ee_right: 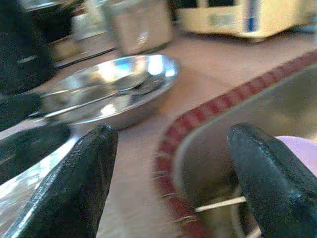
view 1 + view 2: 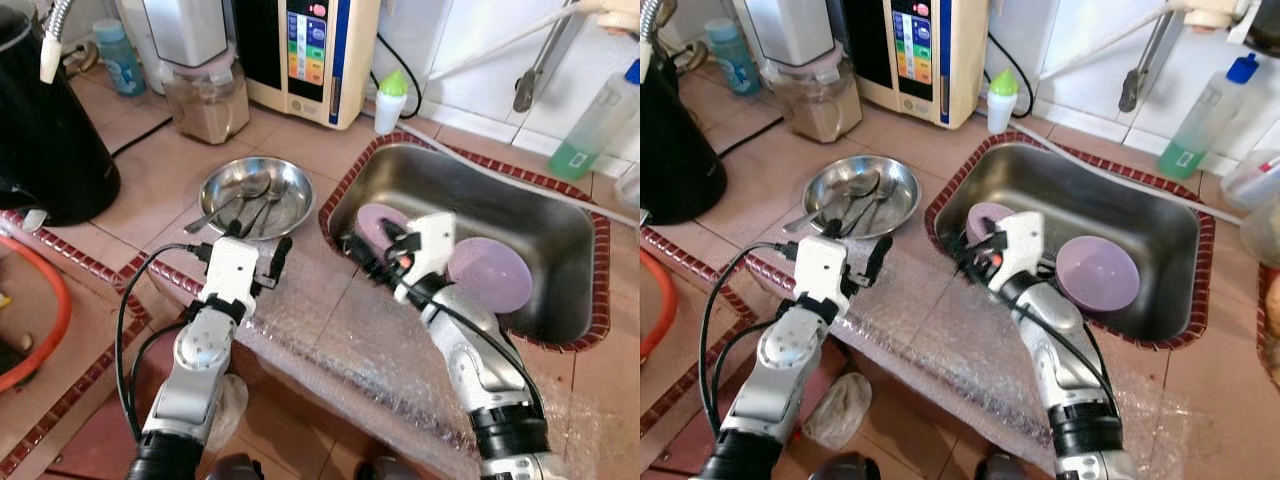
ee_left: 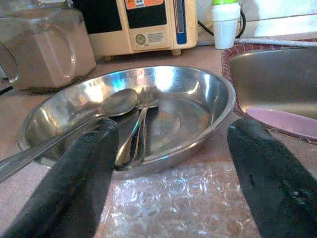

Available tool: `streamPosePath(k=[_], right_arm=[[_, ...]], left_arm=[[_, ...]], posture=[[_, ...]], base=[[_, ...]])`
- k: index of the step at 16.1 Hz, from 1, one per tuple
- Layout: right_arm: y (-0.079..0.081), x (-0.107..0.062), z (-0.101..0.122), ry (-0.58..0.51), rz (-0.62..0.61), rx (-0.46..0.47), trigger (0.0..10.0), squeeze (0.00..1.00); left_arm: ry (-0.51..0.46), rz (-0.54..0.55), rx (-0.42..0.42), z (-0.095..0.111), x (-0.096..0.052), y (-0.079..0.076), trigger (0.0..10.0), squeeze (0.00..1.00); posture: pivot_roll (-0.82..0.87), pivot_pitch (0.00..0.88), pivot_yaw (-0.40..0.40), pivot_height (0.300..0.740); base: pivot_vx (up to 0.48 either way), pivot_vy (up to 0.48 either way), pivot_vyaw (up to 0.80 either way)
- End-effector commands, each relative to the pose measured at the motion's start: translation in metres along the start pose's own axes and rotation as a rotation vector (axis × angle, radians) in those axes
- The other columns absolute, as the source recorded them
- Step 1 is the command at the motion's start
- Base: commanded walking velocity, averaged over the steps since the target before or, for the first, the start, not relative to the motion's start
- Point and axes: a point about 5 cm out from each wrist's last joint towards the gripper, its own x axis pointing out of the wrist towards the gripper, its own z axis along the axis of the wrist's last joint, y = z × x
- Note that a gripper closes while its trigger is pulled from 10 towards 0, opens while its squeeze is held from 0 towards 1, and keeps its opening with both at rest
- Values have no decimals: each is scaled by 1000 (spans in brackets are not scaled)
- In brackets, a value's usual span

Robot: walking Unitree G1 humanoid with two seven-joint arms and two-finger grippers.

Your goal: Kitchen organization

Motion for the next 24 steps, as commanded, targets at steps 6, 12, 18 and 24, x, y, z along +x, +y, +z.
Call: streamPosePath(k=[6,12,18,24], right_arm=[[11,-5,-4,79,122,-30,10000,0],[13,-6,-7,94,138,-44,10000,0],[13,-4,-8,96,130,-47,10000,0],[11,1,-8,81,106,-50,10000,0]], left_arm=[[-12,68,28,0,5,14,0,0],[-12,84,41,-2,10,24,0,0],[-29,60,30,-1,12,24,0,0],[-101,42,26,12,13,19,0,0]], posture=[[21,26,-16,740],[22,25,-16,740],[25,16,-13,740],[33,12,-8,740]], base=[[0,0,0],[0,0,0],[0,0,0],[0,0,0]])
